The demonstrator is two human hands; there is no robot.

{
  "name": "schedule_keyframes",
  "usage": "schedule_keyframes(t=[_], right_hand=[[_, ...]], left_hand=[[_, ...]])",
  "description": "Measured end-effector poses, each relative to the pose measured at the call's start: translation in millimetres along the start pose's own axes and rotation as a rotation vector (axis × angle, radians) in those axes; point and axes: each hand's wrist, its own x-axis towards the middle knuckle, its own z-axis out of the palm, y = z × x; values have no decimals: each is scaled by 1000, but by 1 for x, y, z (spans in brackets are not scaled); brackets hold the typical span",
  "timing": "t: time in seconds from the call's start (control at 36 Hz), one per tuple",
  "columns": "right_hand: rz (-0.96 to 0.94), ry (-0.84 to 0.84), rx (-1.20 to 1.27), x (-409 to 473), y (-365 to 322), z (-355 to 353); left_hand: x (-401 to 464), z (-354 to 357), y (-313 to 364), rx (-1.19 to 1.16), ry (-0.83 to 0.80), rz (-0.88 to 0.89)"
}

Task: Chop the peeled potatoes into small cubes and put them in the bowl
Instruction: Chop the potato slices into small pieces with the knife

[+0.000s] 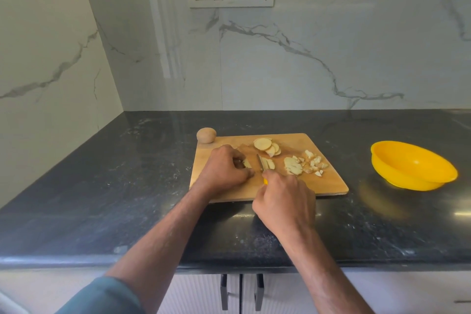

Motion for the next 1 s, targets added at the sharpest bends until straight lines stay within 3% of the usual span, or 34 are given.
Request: schedule_keyframes(t=[0.33,0.64,1.0], right_hand=[[-91,11,-4,-2,-2,-1],[89,-1,53,2,-1,2],[2,-56,27,2,0,3]], left_hand=[[-1,-4,5,-6,-21,13],[0,-2,1,-6,-29,-1],[-2,-2,2,-2,-44,3]])
